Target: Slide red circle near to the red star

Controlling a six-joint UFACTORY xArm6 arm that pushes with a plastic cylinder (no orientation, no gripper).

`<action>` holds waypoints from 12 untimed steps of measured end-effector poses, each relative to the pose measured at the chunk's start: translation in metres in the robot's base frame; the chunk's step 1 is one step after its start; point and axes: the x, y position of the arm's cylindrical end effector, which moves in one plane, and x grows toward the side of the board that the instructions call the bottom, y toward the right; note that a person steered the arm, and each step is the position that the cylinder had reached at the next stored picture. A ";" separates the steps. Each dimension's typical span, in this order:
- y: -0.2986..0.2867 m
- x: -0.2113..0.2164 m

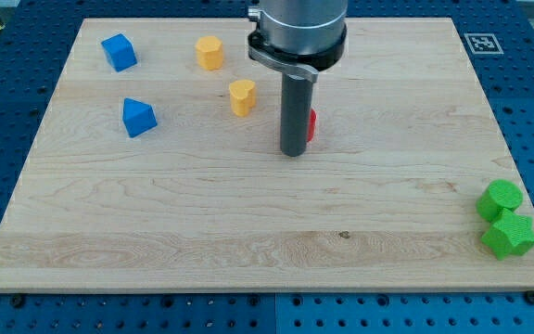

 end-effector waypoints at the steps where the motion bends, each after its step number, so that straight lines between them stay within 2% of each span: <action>1: 0.002 0.007; 2: 0.002 -0.005; 4: 0.002 -0.067; 6: 0.002 -0.111; 8: 0.011 -0.116; 9: 0.033 -0.116; 12: 0.020 -0.139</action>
